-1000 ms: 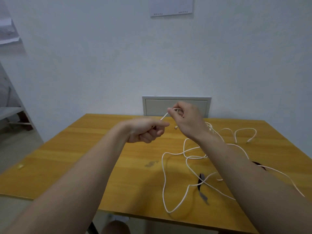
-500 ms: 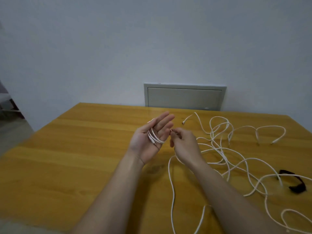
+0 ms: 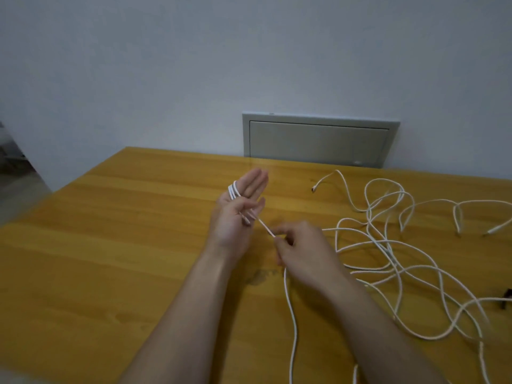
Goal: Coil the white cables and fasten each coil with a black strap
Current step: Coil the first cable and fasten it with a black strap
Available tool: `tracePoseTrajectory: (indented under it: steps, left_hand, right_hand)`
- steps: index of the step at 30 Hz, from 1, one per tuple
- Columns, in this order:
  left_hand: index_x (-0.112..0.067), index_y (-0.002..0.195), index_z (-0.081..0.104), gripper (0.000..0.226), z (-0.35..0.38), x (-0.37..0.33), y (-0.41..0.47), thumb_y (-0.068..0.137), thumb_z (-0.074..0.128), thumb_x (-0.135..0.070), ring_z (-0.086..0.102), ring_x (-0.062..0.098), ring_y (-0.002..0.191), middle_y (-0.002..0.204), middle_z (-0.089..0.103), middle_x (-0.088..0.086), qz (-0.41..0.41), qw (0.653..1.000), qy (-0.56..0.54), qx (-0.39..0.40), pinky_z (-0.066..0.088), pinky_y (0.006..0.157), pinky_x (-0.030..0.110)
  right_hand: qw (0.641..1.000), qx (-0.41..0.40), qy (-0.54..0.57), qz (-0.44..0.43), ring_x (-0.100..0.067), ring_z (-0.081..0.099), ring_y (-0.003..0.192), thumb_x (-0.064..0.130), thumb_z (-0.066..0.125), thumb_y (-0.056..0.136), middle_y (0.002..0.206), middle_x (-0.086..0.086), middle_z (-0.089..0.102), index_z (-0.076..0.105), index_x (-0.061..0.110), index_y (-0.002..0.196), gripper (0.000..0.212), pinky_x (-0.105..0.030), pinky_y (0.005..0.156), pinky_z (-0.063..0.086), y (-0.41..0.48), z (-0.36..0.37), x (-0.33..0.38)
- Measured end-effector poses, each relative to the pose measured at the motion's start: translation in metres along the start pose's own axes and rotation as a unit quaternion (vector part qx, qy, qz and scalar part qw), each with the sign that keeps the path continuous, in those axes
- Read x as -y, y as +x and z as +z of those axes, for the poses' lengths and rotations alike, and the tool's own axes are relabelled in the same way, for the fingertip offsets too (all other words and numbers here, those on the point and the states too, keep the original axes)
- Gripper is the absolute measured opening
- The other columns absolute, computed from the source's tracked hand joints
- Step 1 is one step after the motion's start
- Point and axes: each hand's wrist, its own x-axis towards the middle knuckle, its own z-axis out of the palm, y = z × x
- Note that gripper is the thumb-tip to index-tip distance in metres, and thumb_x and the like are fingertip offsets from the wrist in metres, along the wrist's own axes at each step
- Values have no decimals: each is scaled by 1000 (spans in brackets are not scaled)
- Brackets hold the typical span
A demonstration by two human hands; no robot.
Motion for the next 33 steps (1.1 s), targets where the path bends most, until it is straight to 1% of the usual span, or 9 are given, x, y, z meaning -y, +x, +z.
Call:
tracePoseTrajectory:
  steps: [5, 10, 12, 14, 18, 21, 24, 28, 33]
  left_hand:
    - [-19, 135, 57, 67, -4, 2, -6, 72, 40, -2, 66, 15, 122, 123, 74, 2, 31, 971, 238, 22, 44, 110, 33]
    - [-10, 125, 66, 55, 3, -1, -21, 77, 39, -5, 68, -2, 91, 99, 78, -8, 40, 920, 375, 106, 45, 75, 10]
    - [-11, 94, 70, 37, 9, -5, -27, 76, 40, 1, 63, -2, 73, 78, 71, -13, 78, 894, 416, 147, 42, 67, 12]
    - [-12, 72, 61, 23, 13, -7, -31, 75, 42, 0, 63, 15, 63, 65, 65, -3, 95, 882, 431, 165, 45, 61, 27]
    - [-26, 57, 53, 24, 15, -9, -33, 72, 46, -9, 40, 18, 50, 52, 45, -2, 106, 872, 446, 169, 33, 49, 35]
    - [-19, 59, 60, 22, 21, -9, -39, 75, 47, -11, 26, 11, 46, 49, 33, -4, 37, 912, 358, 195, 22, 46, 23]
    - [-12, 58, 61, 36, 20, -10, -40, 85, 64, -37, 19, 8, 42, 47, 28, -6, -46, 951, 215, 218, 16, 45, 18]
    - [-15, 63, 55, 45, 14, -13, -38, 94, 64, -47, 18, 4, 37, 45, 28, -11, -115, 956, 62, 262, 11, 39, 22]
    - [-3, 94, 75, 40, 18, -11, -39, 103, 40, -22, 50, 7, 40, 52, 59, 1, -137, 954, -122, 236, 43, 43, 18]
  right_hand:
    - [990, -77, -111, -39, -21, 57, 66, 34, 62, 85, 57, 5, 56, 67, 23, 73, 17, -33, 56, 35, -5, -14, 3]
    - [975, -113, -79, -171, -6, 44, 68, 34, 58, 94, 66, 23, 43, 64, 32, 83, 12, -31, 60, 32, -5, -25, -6]
    - [968, -126, -68, -206, -7, 48, 71, 33, 58, 96, 75, 18, 49, 67, 27, 87, 15, -33, 61, 40, -3, -27, -11]
    - [957, -155, -48, -239, -9, 51, 71, 29, 62, 98, 79, 11, 55, 69, 22, 84, 17, -35, 62, 46, -2, -29, -15]
    - [929, -227, -12, -293, -8, 50, 67, 23, 75, 93, 76, 4, 60, 74, 12, 85, 14, -23, 60, 41, -3, -30, -13]
    - [916, -283, 12, -285, -9, 47, 60, 29, 81, 87, 67, 7, 54, 70, 11, 77, 23, -21, 55, 38, -4, -31, -15]
    - [923, -287, 56, -250, -14, 46, 56, 35, 78, 88, 62, 3, 51, 66, 12, 76, 28, -32, 50, 40, -3, -30, -16]
    - [935, -255, 123, -213, -15, 51, 57, 34, 73, 93, 63, 1, 57, 66, 13, 79, 26, -33, 54, 41, 0, -26, -16]
    - [955, -198, 91, -202, -6, 59, 71, 19, 54, 102, 75, 12, 63, 75, 15, 103, 22, -24, 64, 44, -3, -17, -14]
